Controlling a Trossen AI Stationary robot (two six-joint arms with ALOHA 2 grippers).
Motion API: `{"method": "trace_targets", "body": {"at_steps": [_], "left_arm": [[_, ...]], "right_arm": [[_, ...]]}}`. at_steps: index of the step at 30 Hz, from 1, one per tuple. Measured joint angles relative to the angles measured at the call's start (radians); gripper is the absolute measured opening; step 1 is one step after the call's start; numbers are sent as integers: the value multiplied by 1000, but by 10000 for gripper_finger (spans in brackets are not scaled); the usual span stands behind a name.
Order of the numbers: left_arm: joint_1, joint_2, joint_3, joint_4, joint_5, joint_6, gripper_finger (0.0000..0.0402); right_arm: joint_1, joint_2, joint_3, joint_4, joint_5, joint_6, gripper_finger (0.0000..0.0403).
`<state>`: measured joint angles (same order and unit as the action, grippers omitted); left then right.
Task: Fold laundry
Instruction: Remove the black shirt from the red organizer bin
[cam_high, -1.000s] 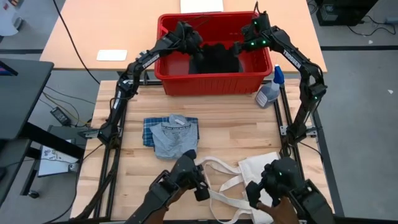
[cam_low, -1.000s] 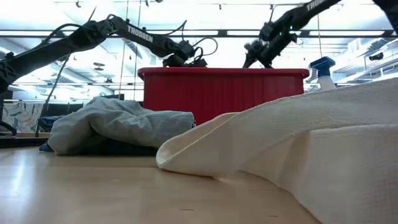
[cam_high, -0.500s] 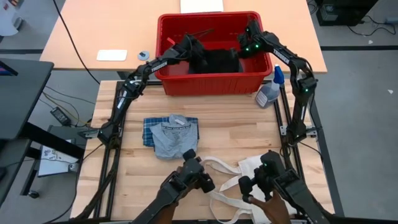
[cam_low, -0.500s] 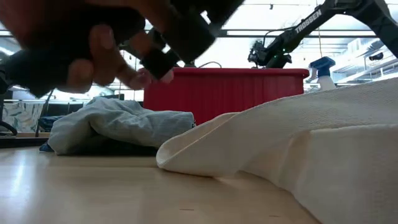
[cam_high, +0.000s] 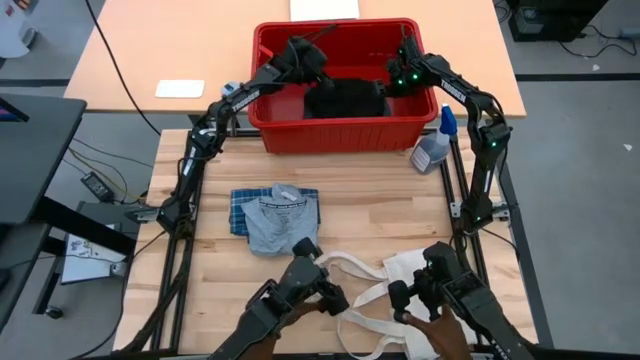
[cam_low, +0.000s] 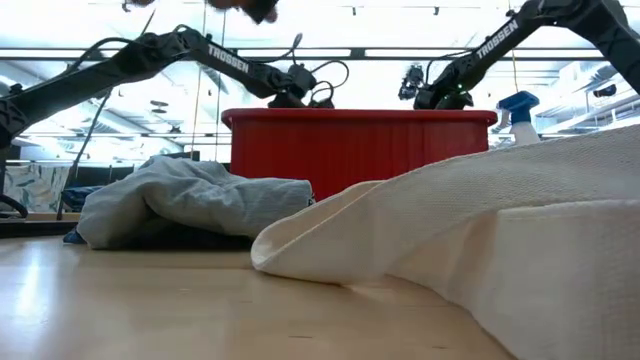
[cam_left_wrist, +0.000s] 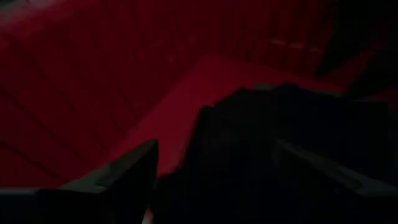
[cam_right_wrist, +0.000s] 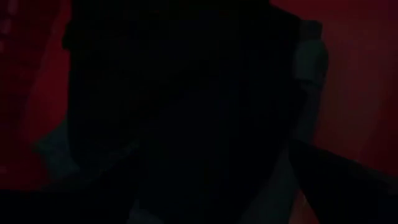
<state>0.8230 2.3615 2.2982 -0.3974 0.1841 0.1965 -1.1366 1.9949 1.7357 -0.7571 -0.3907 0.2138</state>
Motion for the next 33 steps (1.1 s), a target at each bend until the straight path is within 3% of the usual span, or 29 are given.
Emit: {"method": "trace_targets", "body": {"at_steps": [3, 5, 21, 26, 29, 33], "left_arm": [[-10, 2, 0, -34, 110, -52, 317], [-21, 16, 0, -43, 128, -71, 317], [-71, 138, 0, -91, 34, -57, 316], [-72, 153, 0, -106, 37, -52, 297], [-72, 153, 0, -109, 37, -52, 284], [-72, 153, 0, -111, 38, -57, 270]], "right_arm": [[1, 0, -35, 23, 9, 0, 400], [2, 0, -46, 25, 11, 1, 400], [60, 0, -128, 216, -99, 38, 399], [98, 0, -128, 262, -41, 56, 394], [105, 0, -147, 268, -4, 54, 366], [105, 0, -191, 263, 43, 55, 279]]}}
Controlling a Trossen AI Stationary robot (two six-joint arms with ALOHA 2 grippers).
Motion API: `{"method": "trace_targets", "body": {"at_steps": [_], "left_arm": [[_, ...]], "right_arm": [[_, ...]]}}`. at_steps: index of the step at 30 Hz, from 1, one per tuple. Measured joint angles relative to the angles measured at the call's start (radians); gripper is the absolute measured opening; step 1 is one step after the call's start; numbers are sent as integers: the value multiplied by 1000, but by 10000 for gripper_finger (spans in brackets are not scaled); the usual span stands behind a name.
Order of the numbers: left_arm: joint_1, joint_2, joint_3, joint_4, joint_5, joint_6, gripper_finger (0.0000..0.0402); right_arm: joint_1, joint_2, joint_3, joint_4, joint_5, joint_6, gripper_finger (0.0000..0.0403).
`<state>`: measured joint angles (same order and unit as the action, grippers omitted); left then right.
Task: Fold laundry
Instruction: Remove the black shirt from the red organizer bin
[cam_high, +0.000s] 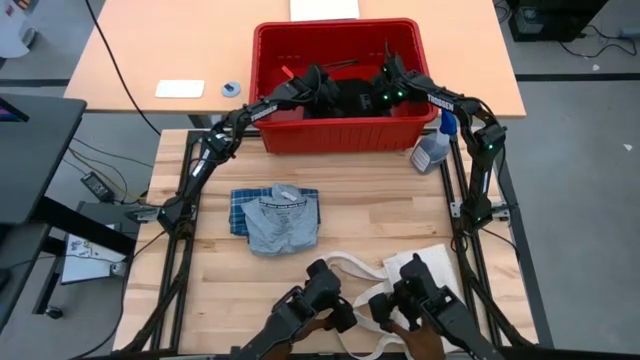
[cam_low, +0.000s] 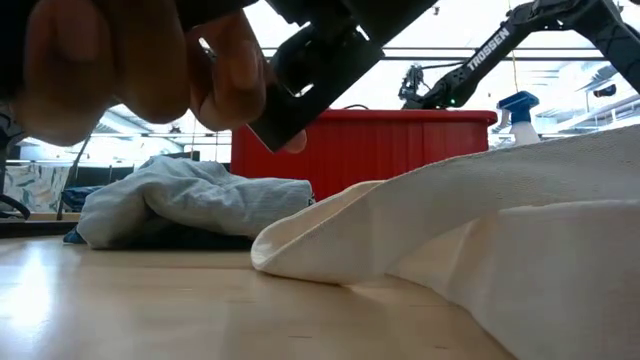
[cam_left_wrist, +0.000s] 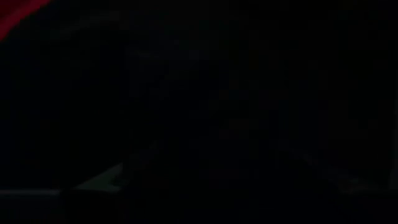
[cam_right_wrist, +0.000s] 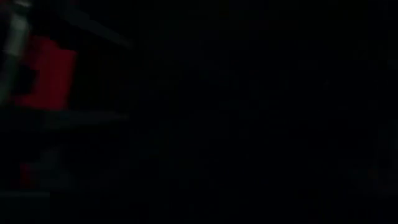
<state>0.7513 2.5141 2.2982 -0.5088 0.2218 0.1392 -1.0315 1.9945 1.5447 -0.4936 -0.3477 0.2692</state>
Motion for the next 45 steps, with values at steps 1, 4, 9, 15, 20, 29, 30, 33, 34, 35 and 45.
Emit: {"method": "trace_targets", "body": {"at_steps": [1, 4, 9, 15, 20, 29, 30, 33, 34, 35, 45], "left_arm": [[0, 0, 0, 0, 0, -7, 267], [0, -6, 0, -11, 3, -45, 258], [12, -68, -3, -36, 10, -28, 239], [28, -193, -1, -56, 61, 86, 216], [4, -246, 0, -75, 144, 130, 205], [-79, -241, -1, -128, 102, 49, 205], [-88, -241, -1, -130, 68, 46, 208], [-106, -228, 0, -122, 12, 25, 232], [-107, -220, 0, -117, 9, 12, 243], [-111, -210, 0, -91, 4, 3, 255], [-113, -122, -2, 37, -141, -91, 329]], "right_arm": [[-1, 0, -10, 1, 13, -2, 250], [0, 0, -30, -6, 35, -15, 152], [-1, 0, 1, -52, -35, -38, 21], [-19, 0, 182, -110, -201, 101, 20], [-38, 0, 274, -74, -177, 331, 21], [-52, 0, 281, -36, -217, 446, 20], [-52, 0, 281, -35, -217, 446, 20], [-51, 0, 281, -33, -222, 447, 24], [-50, 0, 281, -34, -222, 447, 27], [-49, 0, 281, -34, -222, 447, 29], [-46, 0, 282, -33, -222, 447, 24]]}}
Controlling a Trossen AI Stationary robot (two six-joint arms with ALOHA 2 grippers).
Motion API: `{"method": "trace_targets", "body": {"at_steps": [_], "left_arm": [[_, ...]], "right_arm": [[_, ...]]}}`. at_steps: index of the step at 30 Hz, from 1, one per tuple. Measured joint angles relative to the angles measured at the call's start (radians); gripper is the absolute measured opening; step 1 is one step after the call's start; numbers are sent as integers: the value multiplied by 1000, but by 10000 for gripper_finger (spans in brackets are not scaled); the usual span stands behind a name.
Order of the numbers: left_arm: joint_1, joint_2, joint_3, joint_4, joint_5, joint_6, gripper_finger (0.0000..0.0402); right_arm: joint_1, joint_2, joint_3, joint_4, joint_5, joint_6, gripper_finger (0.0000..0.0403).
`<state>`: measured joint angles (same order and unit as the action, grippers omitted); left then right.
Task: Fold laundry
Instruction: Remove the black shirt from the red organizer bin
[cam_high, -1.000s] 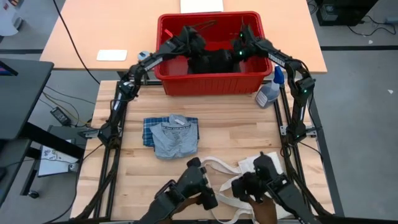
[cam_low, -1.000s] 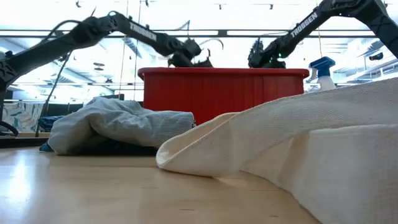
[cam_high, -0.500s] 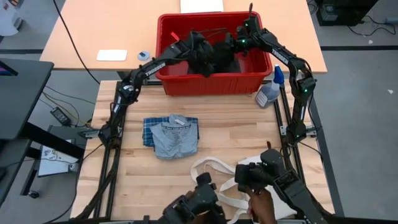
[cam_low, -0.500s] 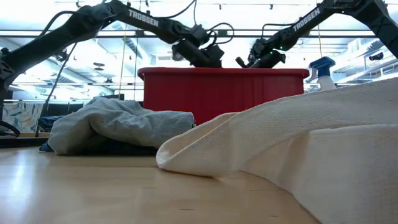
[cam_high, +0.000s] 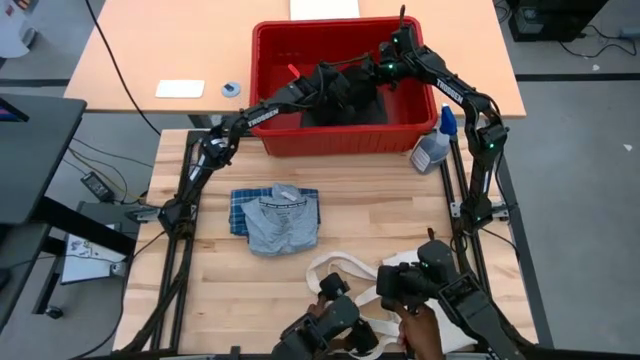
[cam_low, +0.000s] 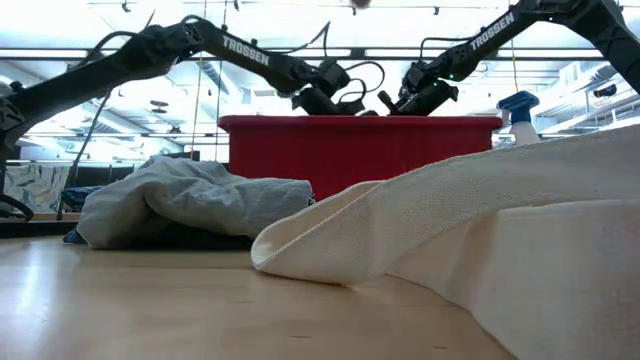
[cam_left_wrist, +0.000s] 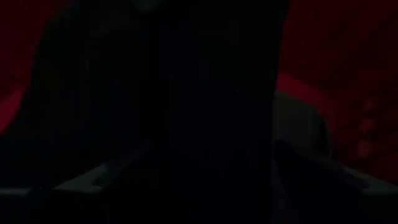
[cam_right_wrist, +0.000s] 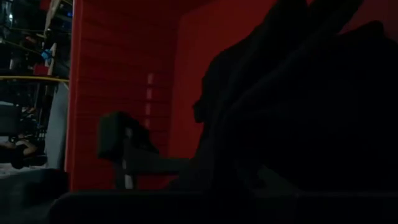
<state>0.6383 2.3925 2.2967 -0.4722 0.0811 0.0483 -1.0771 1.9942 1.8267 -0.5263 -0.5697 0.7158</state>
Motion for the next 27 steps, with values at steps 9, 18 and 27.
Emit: {"method": "trace_targets", "body": {"at_steps": [9, 18, 27], "left_arm": [[-14, 63, 2, 64, -76, 72, 329], [2, 98, 2, 67, -99, 49, 228], [41, 72, -1, 4, -74, 62, 23]], "right_arm": [[0, 0, 0, -4, -24, 18, 24], [1, 2, 0, -13, -48, 25, 27], [1, -1, 0, 2, -74, -37, 73]]}}
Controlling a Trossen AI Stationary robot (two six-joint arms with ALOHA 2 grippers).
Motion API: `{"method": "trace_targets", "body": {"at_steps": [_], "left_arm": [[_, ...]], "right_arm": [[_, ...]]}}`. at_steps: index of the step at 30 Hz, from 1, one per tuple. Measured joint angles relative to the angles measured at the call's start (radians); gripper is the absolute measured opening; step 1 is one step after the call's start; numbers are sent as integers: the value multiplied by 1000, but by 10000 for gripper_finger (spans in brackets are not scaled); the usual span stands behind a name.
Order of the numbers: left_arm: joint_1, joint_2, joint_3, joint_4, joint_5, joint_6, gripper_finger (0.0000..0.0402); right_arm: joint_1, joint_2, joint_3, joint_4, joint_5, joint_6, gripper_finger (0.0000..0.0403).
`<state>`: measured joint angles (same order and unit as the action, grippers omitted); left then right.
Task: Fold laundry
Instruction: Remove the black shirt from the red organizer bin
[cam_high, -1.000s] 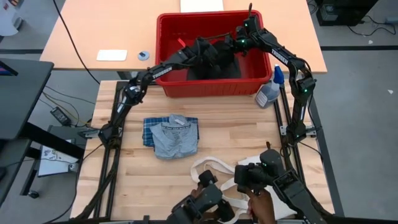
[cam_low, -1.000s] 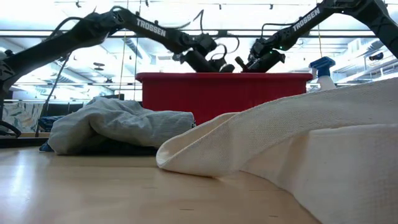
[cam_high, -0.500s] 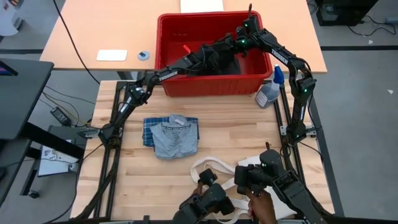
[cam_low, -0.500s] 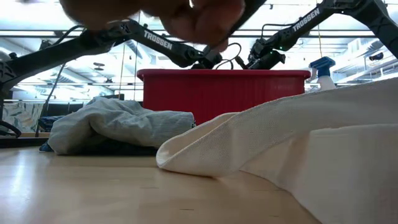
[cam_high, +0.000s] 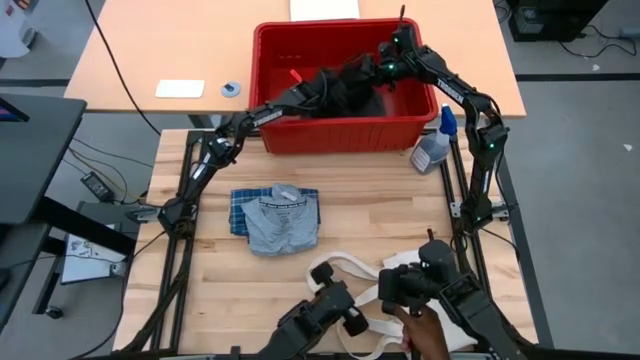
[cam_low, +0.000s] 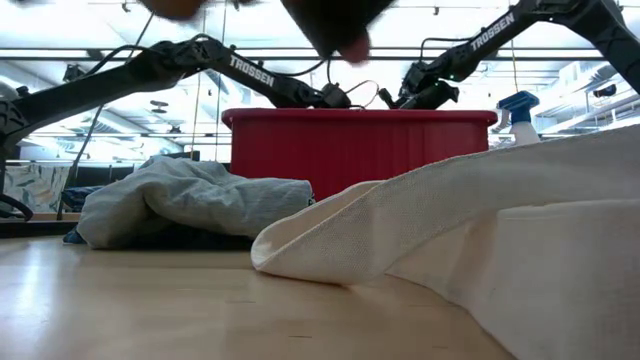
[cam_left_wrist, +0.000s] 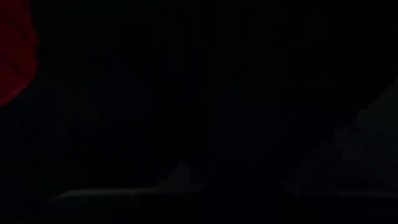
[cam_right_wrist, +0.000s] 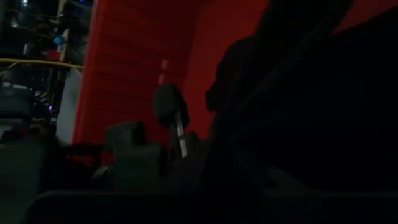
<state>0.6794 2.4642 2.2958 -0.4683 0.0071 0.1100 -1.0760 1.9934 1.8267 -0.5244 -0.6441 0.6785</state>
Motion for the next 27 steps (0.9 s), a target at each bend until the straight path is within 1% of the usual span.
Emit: {"method": "trace_targets", "body": {"at_steps": [2, 5, 8, 10, 13, 16, 18, 22, 27], "left_arm": [[12, -25, -2, -41, 24, 28, 22], [32, -75, -1, -113, 87, 70, 22], [49, -120, -1, -206, 119, 125, 21], [59, -148, -1, -252, 140, 173, 21], [73, -196, -1, -288, 166, 217, 21], [88, -238, 1, -324, 187, 239, 21], [95, -264, 1, -360, 185, 257, 21], [95, -345, 1, -396, 167, 302, 20], [91, -417, 2, -473, 115, 336, 20]], "right_arm": [[-9, -1, 0, 18, -32, -6, 92], [-30, -1, 2, 46, -119, -1, 124], [-50, -12, 8, 31, -203, -2, 154], [-60, -35, 8, 14, -240, -42, 170], [-52, -88, 8, -34, -233, -142, 183], [-39, -132, 9, -85, -168, -217, 186], [-32, -161, 9, -111, -149, -235, 187], [-6, -230, 9, -157, -188, -298, 187], [80, -299, 9, -292, -217, -506, 187]]}}
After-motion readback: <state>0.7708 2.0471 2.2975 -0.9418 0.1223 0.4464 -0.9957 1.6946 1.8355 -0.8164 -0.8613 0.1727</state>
